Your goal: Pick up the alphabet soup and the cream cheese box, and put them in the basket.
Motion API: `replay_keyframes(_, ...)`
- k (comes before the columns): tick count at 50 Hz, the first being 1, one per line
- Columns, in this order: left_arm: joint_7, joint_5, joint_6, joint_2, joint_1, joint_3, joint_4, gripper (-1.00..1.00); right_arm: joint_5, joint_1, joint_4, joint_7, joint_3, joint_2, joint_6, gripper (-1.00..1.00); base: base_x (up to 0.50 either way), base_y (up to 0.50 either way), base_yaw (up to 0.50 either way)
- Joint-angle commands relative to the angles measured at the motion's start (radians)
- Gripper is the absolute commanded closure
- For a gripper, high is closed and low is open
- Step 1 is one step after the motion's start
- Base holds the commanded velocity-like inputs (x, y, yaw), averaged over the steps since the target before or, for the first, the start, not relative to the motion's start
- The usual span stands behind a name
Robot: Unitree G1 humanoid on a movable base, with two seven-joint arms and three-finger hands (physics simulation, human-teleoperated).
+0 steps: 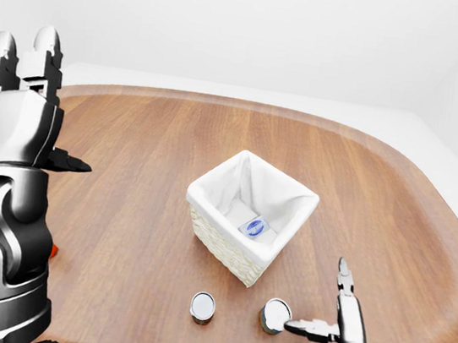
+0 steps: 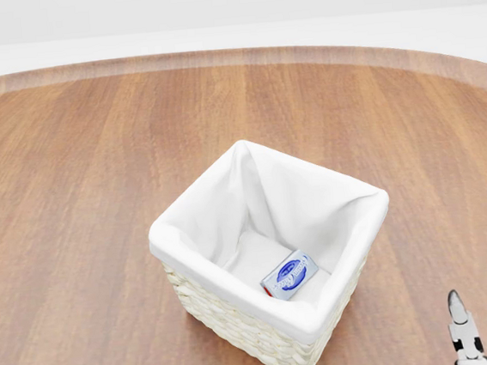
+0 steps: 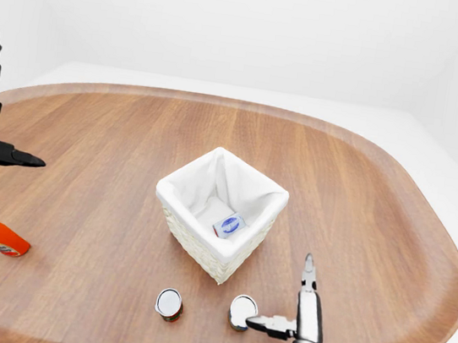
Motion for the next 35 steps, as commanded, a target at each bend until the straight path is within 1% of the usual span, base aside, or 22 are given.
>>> replay_keyframes(1,0.009,-0.004,0.000,-0.005,0.006,-0.001,-0.014,-1.00,-0.070,-0.004,-0.007,-0.039,0.068,-0.018,0.000,-1.00,0.00,0.00,0.00)
replay_keyframes(11,0.006,-0.004,0.000,-0.005,0.007,0.000,-0.021,-1.00,-0.151,0.001,0.013,-0.092,0.117,-0.039,0.000,-1.00,0.00,0.00,0.00)
replay_keyframes(14,0.009,-0.006,0.000,-0.006,0.007,0.001,-0.019,-1.00,-0.156,0.016,-0.005,-0.088,0.137,-0.046,0.000,-1.00,0.00,0.00,0.00)
replay_keyframes(20,0.014,-0.009,0.000,-0.005,0.005,-0.001,-0.013,-1.00,-0.164,0.030,0.000,-0.083,0.148,-0.060,0.000,-1.00,0.00,0.00,0.00)
replay_keyframes(28,0.015,-0.010,0.000,-0.004,0.004,-0.001,-0.012,-1.00,-0.198,0.039,0.003,-0.076,0.167,-0.062,0.000,-1.00,0.00,0.00,0.00)
replay_keyframes(29,0.013,-0.009,0.000,-0.003,0.003,-0.002,-0.012,-1.00,-0.181,0.040,0.002,-0.064,0.176,-0.065,0.000,-1.00,0.00,0.00,0.00)
replay_keyframes(35,0.005,-0.004,0.000,-0.002,0.004,-0.002,-0.019,-1.00,-0.185,0.031,0.014,-0.069,0.182,-0.066,0.000,-1.00,0.00,0.00,0.00)
